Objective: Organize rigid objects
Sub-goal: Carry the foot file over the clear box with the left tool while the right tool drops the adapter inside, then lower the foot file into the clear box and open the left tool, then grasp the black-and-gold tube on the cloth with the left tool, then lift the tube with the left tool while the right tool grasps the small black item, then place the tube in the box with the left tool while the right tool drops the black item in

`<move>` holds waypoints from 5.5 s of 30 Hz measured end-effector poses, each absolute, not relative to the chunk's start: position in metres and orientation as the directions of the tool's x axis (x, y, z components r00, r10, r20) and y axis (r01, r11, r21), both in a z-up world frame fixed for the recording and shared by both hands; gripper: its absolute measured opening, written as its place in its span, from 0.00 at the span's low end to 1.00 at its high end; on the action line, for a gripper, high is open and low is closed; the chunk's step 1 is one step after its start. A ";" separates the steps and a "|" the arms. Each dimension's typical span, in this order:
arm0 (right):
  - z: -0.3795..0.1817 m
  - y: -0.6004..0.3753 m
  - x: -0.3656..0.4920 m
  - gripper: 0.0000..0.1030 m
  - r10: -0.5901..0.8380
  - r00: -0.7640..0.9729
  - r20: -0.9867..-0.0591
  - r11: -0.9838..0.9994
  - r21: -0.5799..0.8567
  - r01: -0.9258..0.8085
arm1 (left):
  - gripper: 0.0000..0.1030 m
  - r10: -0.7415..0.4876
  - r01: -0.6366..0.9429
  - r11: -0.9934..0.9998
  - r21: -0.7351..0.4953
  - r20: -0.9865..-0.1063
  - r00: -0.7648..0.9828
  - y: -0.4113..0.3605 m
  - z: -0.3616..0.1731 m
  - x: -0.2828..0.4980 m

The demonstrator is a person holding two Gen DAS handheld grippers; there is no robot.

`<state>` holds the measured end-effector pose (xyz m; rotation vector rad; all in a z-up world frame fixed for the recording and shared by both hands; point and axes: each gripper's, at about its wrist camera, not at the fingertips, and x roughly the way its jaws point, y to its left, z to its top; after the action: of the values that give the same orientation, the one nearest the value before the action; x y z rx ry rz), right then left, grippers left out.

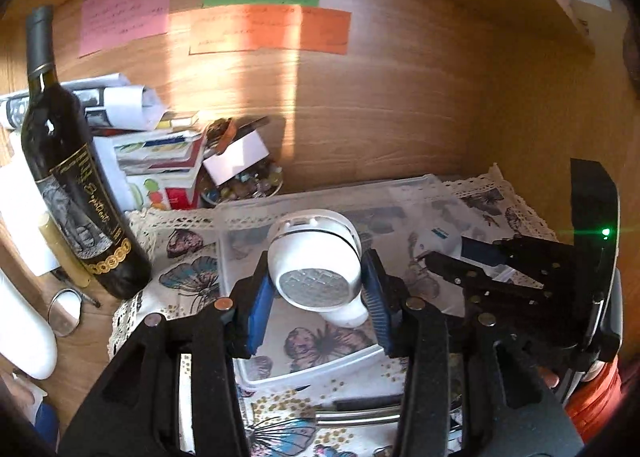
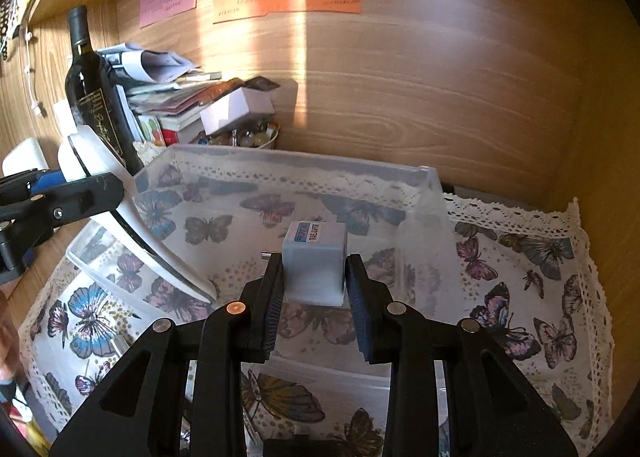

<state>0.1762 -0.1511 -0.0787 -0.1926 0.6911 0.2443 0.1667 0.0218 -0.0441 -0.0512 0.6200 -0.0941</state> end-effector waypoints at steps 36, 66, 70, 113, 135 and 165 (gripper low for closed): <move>-0.030 -0.155 0.120 0.74 0.153 0.853 -0.499 0.959 -0.133 -0.250 | 0.74 -0.035 0.007 0.999 -0.048 -0.604 0.796 0.030 -0.042 0.148; -0.101 -0.187 0.070 0.74 0.079 0.730 -0.679 0.969 -0.121 -0.217 | 0.96 -0.115 0.116 0.992 -0.054 -0.769 0.629 -0.030 -0.143 0.065; -0.104 -0.188 0.080 0.74 0.084 0.708 -0.701 0.969 -0.110 -0.223 | 0.96 -0.110 0.116 0.992 -0.045 -0.757 0.644 -0.031 -0.146 0.065; -0.090 -0.200 0.084 0.40 0.164 0.722 -0.672 0.970 -0.023 -0.242 | 0.81 -0.035 0.041 0.999 -0.011 -0.766 0.642 -0.034 -0.143 0.092; -0.073 -0.201 0.071 0.40 0.197 0.768 -0.610 0.968 -0.003 -0.251 | 0.80 0.044 -0.065 0.998 -0.004 -0.687 0.725 -0.016 -0.107 0.079; -0.056 -0.149 0.162 0.41 0.218 0.753 -0.621 0.951 -0.036 -0.306 | 0.80 -0.055 0.059 0.998 -0.015 -0.644 0.763 -0.002 -0.068 0.182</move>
<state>0.1624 -0.1486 -0.0564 -0.1392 0.6595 0.2874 0.1821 -0.0016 -0.0680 0.0062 0.6997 -0.0622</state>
